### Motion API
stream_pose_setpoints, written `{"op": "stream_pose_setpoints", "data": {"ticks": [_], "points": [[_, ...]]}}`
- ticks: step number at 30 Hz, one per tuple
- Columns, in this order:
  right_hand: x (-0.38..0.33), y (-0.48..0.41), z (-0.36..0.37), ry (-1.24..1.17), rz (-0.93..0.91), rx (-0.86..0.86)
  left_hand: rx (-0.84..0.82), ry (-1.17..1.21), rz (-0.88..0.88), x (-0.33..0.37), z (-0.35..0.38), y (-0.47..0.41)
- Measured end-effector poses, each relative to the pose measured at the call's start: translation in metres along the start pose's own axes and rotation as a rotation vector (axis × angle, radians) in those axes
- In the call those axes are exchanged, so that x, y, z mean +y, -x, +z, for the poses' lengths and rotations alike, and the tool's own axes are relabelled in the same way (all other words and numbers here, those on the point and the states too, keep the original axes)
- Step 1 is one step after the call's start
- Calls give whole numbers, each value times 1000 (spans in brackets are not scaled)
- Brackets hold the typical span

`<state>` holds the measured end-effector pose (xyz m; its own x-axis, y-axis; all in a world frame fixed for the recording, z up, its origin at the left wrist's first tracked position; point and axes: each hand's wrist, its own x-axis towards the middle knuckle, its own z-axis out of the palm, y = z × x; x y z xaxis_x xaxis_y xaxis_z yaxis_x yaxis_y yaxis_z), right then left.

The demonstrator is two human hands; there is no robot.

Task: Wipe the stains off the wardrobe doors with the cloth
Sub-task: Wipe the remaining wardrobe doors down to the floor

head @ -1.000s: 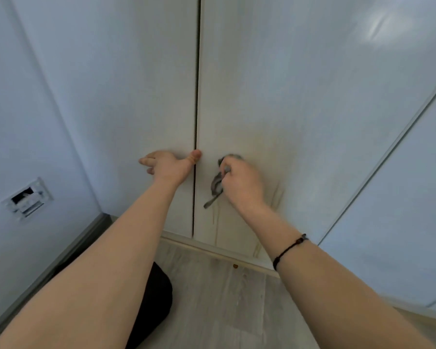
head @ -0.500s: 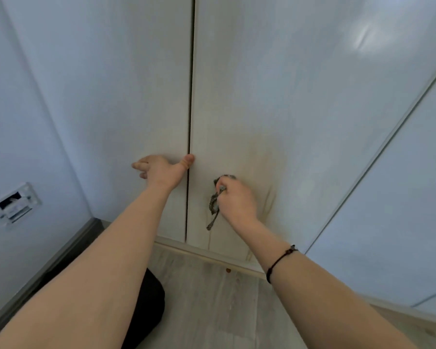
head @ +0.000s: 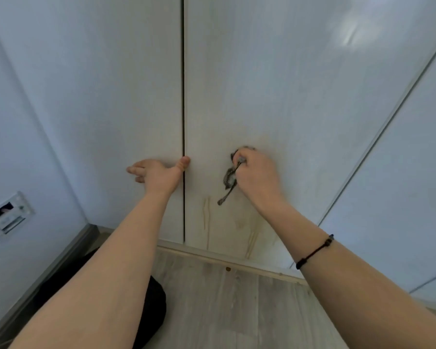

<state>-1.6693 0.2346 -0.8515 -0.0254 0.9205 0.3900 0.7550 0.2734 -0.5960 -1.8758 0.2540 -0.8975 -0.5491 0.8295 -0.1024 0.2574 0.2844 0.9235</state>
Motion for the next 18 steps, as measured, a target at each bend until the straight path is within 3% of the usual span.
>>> {"op": "stream_pose_setpoints", "data": {"ticks": [2,4,5,8,9,14,18], "points": [[-11,-21,-40,-125,-28,296,13,14,0,1,2,-2],[4,-17,-43,-129,-42,387,17,6,-26,-1,0,-4],[16,-4,-30,-24,-30,286,17,-9,-26,-1,-1,-4],[62,52,25,253,117,-347,10,-40,-44,-3,-6,-5],[75,63,30,307,146,-438,7,-34,-46,-3,-5,-3],[83,47,-25,368,47,-263,20,-16,-28,2,-2,-4],[80,56,-87,345,98,-144,4,-37,-32,0,-4,3]]}}
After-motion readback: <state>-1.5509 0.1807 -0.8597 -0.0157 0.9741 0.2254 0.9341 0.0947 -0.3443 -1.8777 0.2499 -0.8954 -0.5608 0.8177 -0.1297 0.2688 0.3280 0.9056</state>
